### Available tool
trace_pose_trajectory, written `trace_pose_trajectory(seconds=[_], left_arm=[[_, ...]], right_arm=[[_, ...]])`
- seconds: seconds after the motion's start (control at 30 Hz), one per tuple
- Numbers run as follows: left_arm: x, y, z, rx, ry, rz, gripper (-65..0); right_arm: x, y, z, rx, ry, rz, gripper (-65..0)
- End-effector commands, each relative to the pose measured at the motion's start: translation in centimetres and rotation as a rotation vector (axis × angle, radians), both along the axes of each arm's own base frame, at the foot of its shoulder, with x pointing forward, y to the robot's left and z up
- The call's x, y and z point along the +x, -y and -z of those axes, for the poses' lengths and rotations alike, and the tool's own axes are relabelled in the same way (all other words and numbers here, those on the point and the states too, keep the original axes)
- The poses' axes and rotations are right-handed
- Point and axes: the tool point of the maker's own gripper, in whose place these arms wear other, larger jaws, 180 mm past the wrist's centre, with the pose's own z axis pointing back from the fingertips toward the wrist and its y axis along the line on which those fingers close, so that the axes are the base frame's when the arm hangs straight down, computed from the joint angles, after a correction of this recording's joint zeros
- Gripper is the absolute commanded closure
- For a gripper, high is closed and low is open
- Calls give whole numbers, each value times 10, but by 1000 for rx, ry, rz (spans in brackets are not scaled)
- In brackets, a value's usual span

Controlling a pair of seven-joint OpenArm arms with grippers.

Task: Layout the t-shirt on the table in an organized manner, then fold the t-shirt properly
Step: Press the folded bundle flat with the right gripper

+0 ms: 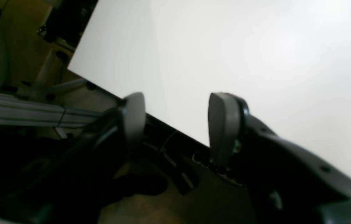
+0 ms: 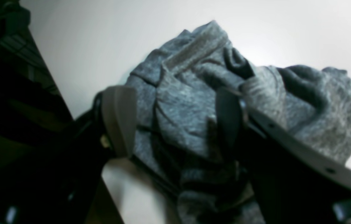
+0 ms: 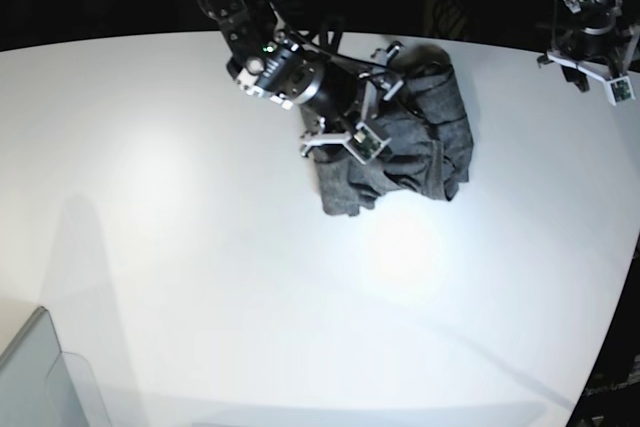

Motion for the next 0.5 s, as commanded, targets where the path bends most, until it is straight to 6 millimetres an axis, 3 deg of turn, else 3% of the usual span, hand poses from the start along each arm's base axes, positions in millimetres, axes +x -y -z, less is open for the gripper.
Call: trace_pose_trajectory(seconds=[0.0,0.1,0.27,0.47], left_arm=[[2,-5,-9,27,24,1,-322],[1,-5,-9,29,24,-2,-322],[1,-6,-10,29,23,-3,-322],[0,-6,-9,29,22,-3,-322]], right_arm=[[4,-6,-9,37,18,-1,-399],[0,-7,4,24,-16,-7,-399],[4,-8,7,19,-20,-13,-395],[7,-8,5,18,-10,-13,-294]])
